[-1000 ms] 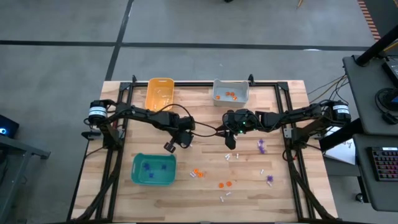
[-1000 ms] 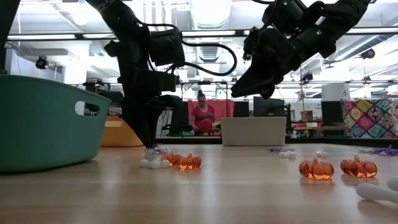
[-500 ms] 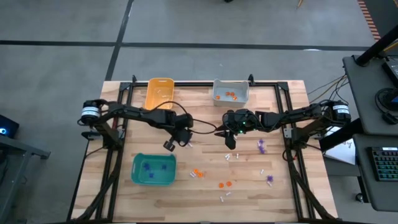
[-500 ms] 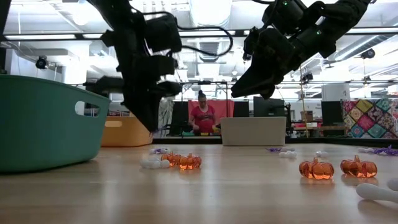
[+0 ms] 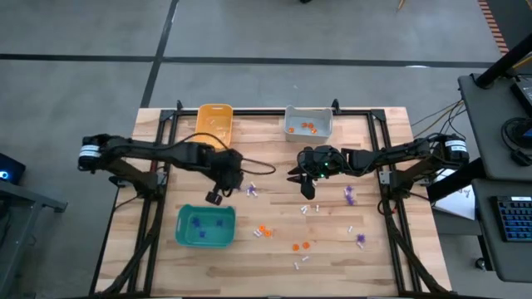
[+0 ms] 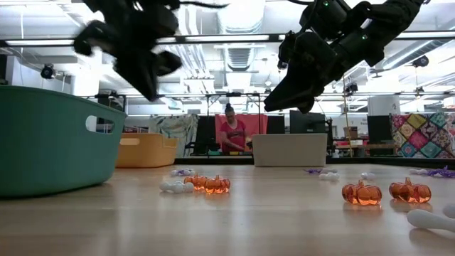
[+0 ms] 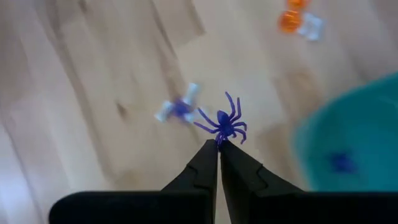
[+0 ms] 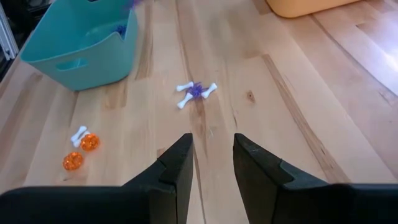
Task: Sort Halloween decoration
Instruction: Put the blue spider toy into the green bin, then put the white bone toy into the orange bin
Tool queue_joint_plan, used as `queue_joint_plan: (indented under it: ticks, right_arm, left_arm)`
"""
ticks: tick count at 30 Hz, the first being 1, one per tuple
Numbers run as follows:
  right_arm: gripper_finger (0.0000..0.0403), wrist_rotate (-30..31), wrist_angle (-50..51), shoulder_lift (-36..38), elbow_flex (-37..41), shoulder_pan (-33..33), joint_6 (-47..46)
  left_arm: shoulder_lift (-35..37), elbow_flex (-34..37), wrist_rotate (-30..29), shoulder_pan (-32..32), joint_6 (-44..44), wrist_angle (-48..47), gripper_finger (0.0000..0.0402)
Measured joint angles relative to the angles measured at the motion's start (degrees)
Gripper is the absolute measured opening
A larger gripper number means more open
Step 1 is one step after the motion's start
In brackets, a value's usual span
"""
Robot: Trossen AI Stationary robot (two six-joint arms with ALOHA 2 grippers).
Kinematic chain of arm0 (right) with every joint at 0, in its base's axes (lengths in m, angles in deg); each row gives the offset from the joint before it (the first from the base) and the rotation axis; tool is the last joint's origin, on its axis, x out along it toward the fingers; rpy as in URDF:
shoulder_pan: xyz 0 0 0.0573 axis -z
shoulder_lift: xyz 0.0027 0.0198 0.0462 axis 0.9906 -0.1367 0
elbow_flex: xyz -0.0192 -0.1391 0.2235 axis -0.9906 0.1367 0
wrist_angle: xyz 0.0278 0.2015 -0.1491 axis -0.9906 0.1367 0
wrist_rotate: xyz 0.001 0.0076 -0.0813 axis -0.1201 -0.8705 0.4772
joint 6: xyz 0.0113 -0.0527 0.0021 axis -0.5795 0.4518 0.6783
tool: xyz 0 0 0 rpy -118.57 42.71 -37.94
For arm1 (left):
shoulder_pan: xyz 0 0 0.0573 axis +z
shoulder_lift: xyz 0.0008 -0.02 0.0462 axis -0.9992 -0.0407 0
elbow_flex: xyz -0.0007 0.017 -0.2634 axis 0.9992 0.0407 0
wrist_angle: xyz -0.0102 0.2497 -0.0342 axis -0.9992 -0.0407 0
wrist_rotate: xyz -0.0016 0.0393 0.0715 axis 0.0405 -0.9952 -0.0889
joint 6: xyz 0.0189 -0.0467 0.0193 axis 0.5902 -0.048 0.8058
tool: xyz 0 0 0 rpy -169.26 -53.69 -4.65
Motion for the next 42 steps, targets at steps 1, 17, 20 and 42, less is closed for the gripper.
queue_joint_plan:
  ticks: [1, 17, 20, 42]
  right_arm:
    - [0.0102, 0.0, -0.02, 0.0, 0.0, -0.02, -0.03]
    - [0.0102, -0.02, -2.0, -0.02, 0.0, -0.02, -1.38]
    - [0.0102, -0.03, -2.25, -0.04, 0.0, -0.04, -1.87]
    - [0.0102, -0.07, -2.23, -0.04, 0.0, -0.04, -3.06]
  left_arm:
    - [1.16, 0.0, 0.02, -0.99, -1.34, -1.42, 0.0]
    - [4.28, 1.16, 7.06, -15.25, -24.87, -10.7, 0.0]
    - [2.58, 1.16, 7.06, -16.64, -24.87, -10.72, 0.0]
    - [-3.72, 1.12, 4.87, -16.72, -28.69, -12.52, 0.005]
